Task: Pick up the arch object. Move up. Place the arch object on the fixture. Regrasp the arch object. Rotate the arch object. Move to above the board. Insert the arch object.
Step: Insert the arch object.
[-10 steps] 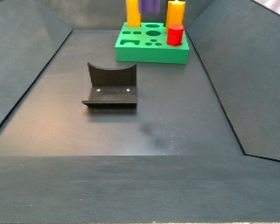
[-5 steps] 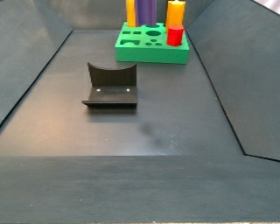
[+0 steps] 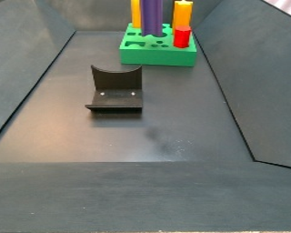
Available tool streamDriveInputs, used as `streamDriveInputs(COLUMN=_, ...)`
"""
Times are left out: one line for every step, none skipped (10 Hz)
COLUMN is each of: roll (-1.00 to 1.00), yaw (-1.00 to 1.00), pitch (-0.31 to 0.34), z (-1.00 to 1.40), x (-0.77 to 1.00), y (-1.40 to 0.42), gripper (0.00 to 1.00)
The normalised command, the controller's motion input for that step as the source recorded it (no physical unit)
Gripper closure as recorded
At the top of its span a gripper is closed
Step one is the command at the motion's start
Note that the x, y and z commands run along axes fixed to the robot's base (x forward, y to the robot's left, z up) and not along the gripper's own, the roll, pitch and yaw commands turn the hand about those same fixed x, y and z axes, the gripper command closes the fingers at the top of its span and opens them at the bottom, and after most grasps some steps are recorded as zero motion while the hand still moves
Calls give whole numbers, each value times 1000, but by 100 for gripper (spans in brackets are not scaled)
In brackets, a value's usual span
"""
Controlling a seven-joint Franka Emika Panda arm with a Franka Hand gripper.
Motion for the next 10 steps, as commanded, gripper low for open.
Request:
streamDriveInputs(roll=253, yaw=291, pitch=11, z=-266, x=514, y=0, gripper=100)
streamDriveInputs(roll=304, yaw=289, pitch=64, z=-211, x=689, y=-34, gripper=100)
streamDriveInputs(roll=306, yaw=134, pitch=99, z=-180, x=809, y=-129, gripper=100)
streamDriveInputs(roll=257, yaw=14, pitch=126, z=-171, x=906, y=-166, gripper=100)
streamDriveInputs(roll=194, yaw=0, pitch=149, z=-209, x=880, y=-137, gripper=100)
streamDriveInputs(roll=84, yaw=-66, pitch=134, z=-266, x=860, y=-91, gripper=100)
streamDriveInputs(roll=91, yaw=-49, pitch=139, z=-246, x=769, y=0, gripper=100)
streamDriveInputs(roll=73, yaw=0, pitch=137, z=-237, x=574, y=0, gripper=100)
streamDriveInputs(roll=0, yaw=0, pitch=116, z=-291, x=589, y=0, gripper=100)
streamDriveInputs(roll=0, yaw=0, pitch=109, z=-329, x=791, y=-11, gripper=100)
